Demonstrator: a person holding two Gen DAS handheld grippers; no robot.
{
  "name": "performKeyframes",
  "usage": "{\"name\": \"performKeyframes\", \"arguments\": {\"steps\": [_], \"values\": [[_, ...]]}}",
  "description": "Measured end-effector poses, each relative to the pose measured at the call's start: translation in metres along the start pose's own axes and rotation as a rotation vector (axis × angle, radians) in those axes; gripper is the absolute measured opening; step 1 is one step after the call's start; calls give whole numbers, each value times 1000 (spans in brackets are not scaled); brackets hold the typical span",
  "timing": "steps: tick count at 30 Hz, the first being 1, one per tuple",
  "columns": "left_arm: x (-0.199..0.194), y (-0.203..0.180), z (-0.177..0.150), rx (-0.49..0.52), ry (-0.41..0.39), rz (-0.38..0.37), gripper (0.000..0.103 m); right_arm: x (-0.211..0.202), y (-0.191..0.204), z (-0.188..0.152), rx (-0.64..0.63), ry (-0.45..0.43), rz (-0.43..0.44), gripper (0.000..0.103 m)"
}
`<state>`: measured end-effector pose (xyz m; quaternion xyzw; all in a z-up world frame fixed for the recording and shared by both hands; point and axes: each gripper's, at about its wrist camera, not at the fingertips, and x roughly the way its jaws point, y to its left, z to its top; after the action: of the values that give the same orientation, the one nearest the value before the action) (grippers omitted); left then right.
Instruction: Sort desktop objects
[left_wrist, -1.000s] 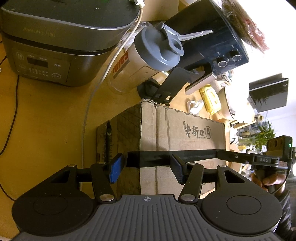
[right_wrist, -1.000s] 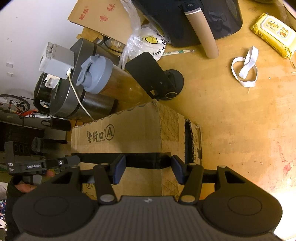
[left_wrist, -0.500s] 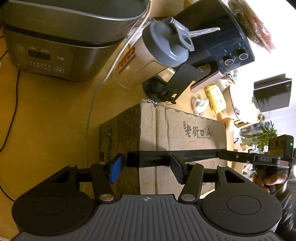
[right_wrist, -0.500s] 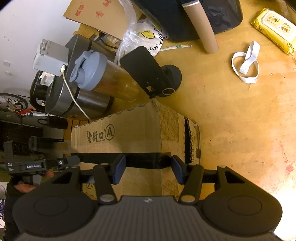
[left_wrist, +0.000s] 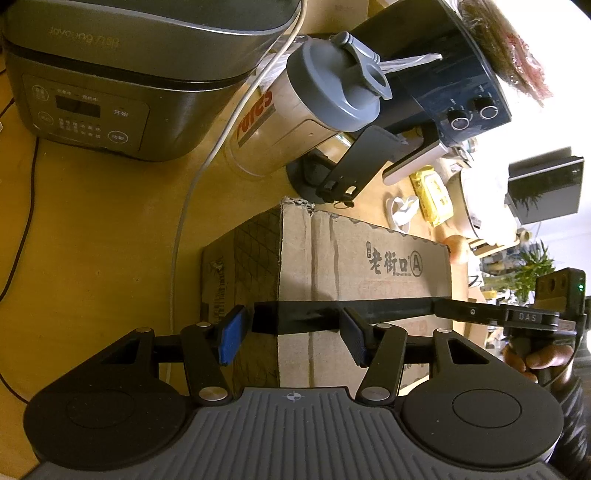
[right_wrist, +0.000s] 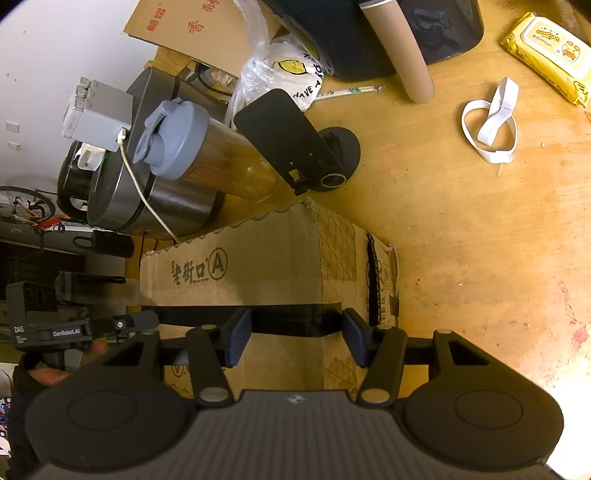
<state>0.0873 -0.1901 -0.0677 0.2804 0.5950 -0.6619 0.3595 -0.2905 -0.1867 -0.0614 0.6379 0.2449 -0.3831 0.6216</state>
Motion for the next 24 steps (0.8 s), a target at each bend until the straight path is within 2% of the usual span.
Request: {"name": "performKeyframes", "arguments": {"steps": [1, 2, 3, 4, 6, 15, 24], "values": [[0, 1, 0, -10, 4, 1, 59, 0, 1, 0, -1, -1, -6, 85], [1, 1, 1, -19, 5, 9, 73, 1, 2, 0, -4, -6, -14, 96], [1, 1, 1, -28, -1, 33, 85, 0, 5, -1, -15, -21, -26, 103], [2, 0, 0, -30, -8, 53, 103, 0, 8, -2, -32, -39, -36, 103], [2, -5, -1, -4, -18, 72, 103, -1, 11, -3, -47, -44, -32, 103], [3, -16, -8, 19, -14, 75, 103, -3, 14, -6, -39, -60, -41, 103], [-3, -25, -29, 68, -43, 96, 103, -8, 17, -24, -59, -86, -60, 103]]}}
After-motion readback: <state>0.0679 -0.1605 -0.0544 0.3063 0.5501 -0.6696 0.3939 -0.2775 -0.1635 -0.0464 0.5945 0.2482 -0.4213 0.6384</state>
